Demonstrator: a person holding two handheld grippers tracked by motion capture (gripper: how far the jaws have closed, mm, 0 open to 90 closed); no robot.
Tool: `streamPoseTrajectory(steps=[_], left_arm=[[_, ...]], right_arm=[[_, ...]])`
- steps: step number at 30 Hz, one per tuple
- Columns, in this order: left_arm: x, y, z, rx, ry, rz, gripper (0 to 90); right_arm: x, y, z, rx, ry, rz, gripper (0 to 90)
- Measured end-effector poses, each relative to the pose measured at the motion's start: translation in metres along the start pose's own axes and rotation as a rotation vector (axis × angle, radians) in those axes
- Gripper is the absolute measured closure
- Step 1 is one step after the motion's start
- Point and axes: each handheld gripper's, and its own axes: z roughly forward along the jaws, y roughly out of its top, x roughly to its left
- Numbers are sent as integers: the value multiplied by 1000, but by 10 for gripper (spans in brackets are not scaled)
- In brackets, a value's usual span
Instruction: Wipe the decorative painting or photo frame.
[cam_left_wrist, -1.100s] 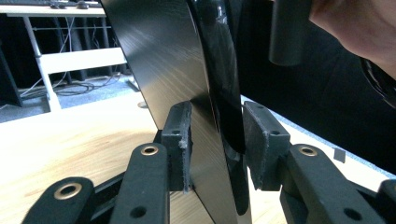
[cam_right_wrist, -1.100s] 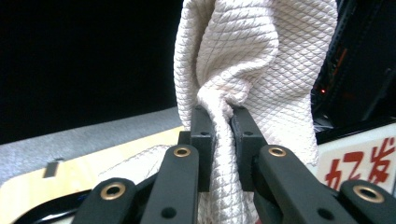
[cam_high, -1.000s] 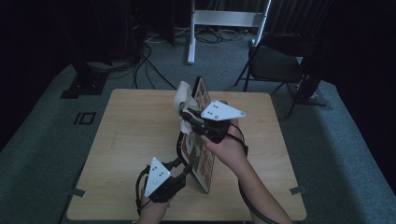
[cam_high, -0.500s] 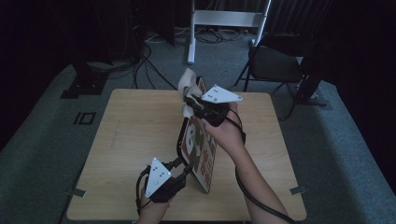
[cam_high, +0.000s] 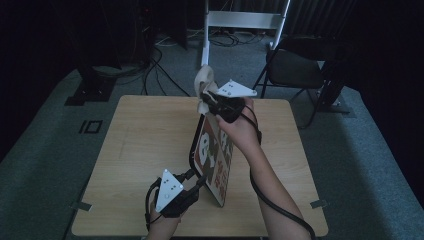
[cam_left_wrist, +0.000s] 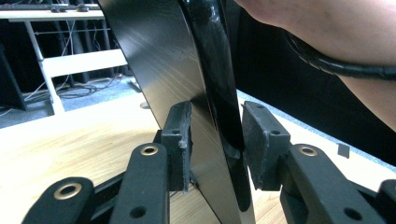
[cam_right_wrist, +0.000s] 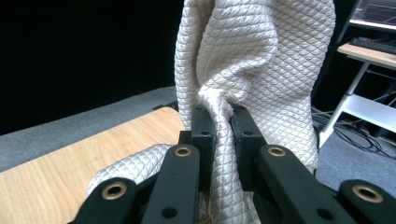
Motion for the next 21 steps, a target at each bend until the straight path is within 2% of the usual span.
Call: streamPoseTrajectory(steps=[21], left_arm=[[1,0,-2,2,-8,11,651]], right_arm=[[-48,16,45,82,-96,23,827]])
